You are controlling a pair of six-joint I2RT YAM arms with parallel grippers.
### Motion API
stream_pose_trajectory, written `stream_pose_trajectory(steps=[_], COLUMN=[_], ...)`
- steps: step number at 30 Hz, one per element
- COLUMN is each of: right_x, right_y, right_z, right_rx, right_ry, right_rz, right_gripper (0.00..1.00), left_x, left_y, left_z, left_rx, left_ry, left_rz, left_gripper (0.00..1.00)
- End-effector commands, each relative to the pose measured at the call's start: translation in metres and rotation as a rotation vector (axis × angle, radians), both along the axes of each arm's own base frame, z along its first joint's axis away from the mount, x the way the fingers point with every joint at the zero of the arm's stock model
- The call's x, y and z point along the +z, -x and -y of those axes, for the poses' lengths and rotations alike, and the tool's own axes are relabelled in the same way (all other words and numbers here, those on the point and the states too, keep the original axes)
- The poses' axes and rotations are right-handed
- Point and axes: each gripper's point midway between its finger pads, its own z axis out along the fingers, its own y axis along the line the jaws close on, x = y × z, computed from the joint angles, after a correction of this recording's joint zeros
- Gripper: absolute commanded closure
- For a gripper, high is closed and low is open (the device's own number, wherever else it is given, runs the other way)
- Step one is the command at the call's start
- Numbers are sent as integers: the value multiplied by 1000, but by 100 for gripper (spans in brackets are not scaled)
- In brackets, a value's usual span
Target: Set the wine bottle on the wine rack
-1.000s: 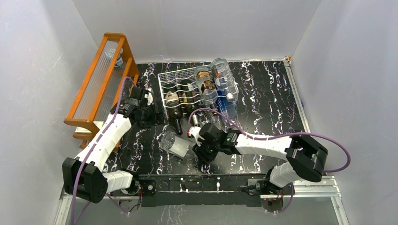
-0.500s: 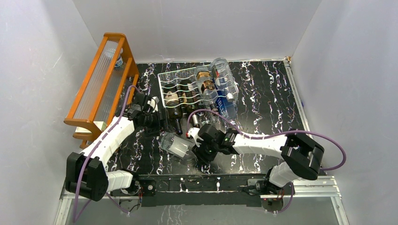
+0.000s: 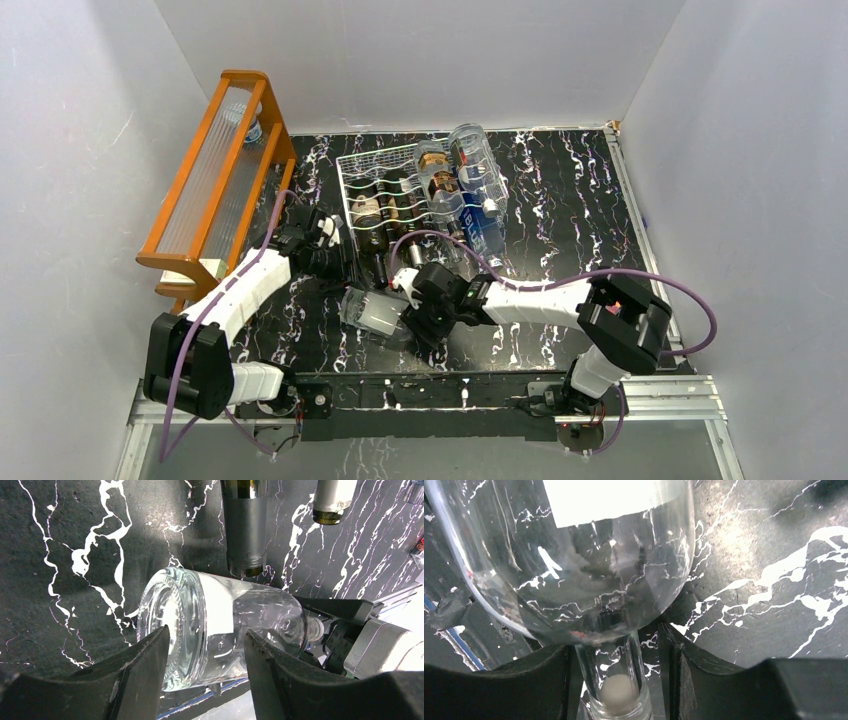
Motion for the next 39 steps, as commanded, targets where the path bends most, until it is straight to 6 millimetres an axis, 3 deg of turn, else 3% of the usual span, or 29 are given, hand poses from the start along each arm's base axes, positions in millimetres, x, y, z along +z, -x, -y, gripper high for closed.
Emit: stream_pose_trajectory(steps=[1, 15, 22, 25, 26, 28, 32, 35, 39], right_x=[8, 3, 11, 23, 28, 38, 63, 80, 96], right_y=[-18, -15, -18, -17, -17, -12, -5, -3, -1], right_z=[-20, -27, -31, -31, -31, -30, -29, -27, -25], right_rx=[9, 66, 56, 64, 69, 85, 110, 105, 91], right_ry=[-49, -95, -130, -157, -166, -191, -255, -302, -351], right_rz=[66, 79, 97, 116, 118, 115, 120, 135, 149], right_gripper=[39, 44, 87, 100, 100, 100, 100, 100, 100], left_x=[-7, -10, -13, -10, -7, 1, 25, 48, 68], left_y=[15, 21, 25, 22, 20, 12, -7, -23, -37], left_z=[-1, 2, 2, 0, 0, -2, -13, -20, -29], left_rx=[-18, -27, -22, -9, -3, 15, 81, 125, 169], left_ry=[10, 33, 37, 28, 24, 13, -42, -71, -107], left_rz=[-58, -83, -102, -83, -69, -31, 78, 171, 251], left_gripper=[47, 56, 58, 58, 57, 54, 24, 17, 16])
